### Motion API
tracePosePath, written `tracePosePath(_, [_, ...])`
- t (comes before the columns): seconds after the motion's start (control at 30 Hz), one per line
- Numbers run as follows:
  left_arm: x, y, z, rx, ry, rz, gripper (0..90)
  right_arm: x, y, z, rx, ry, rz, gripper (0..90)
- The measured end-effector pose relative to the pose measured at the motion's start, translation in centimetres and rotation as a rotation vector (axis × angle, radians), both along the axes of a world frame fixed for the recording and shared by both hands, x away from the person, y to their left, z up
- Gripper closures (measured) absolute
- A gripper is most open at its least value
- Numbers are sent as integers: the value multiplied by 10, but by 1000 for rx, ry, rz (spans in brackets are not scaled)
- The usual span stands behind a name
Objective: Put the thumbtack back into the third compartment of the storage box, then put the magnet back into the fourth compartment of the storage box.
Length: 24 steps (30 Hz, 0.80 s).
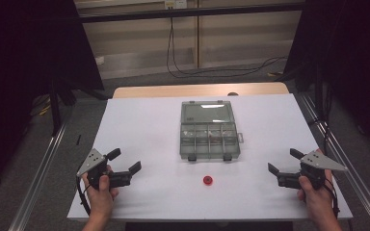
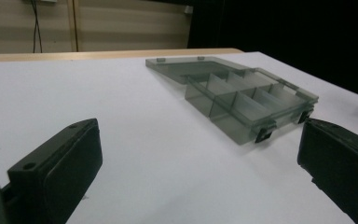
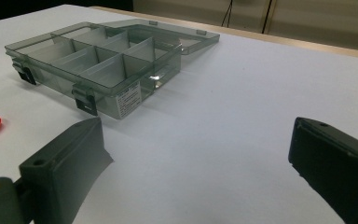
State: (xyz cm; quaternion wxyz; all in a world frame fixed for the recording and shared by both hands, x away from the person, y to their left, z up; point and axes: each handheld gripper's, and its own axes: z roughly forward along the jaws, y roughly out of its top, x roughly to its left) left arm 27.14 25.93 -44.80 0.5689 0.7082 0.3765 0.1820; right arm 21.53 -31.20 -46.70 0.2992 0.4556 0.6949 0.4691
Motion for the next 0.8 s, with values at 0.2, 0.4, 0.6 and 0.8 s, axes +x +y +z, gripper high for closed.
tracePosePath(0.2, [-4,10,-1,-7,-5,26,0,1,3,1,-3,-2,9,32])
tracePosePath(0.4, [-6,12,1,-19,-8,41,0,0,8,5,7,-11,21,32])
tracePosePath(0.6, [-6,11,1,-10,-8,53,0,-1,11,7,17,-15,28,36])
tracePosePath(0.8, [-6,9,2,-4,-6,43,0,1,18,17,31,-15,47,35])
